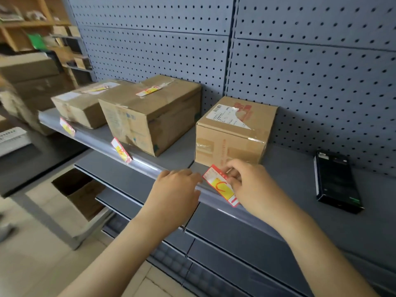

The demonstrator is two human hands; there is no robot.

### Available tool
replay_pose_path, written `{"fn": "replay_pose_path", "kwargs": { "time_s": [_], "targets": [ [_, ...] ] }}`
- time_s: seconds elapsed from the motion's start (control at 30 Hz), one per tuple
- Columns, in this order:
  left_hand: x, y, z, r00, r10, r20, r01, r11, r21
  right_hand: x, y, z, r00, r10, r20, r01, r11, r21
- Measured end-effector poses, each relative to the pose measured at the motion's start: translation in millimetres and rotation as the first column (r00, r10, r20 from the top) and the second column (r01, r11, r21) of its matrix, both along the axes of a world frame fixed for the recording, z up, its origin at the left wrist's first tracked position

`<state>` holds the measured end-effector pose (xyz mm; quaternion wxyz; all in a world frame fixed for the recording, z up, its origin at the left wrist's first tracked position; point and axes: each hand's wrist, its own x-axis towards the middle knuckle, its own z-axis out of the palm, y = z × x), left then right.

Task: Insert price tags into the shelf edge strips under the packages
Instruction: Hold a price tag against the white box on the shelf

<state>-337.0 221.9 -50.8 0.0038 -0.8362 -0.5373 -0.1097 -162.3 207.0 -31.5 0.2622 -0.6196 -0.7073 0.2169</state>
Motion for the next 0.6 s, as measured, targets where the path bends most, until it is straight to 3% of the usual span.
{"fn": "replay_pose_path", "kwargs": {
  "time_s": [0.3,0.6],
  "targets": [
    [-20,14,-12,0.998,-0.060,0.036,0.063,0.995,-0.072,-10,4,-12,0.993,-0.117,0.024,0.118,0.993,-0.016],
    [-3,31,-35,0.968,-0.246,-0.054,0.238,0.963,-0.129,-3,5,-35,0.985,-0.168,0.037,0.165,0.984,0.065]
  ]
}}
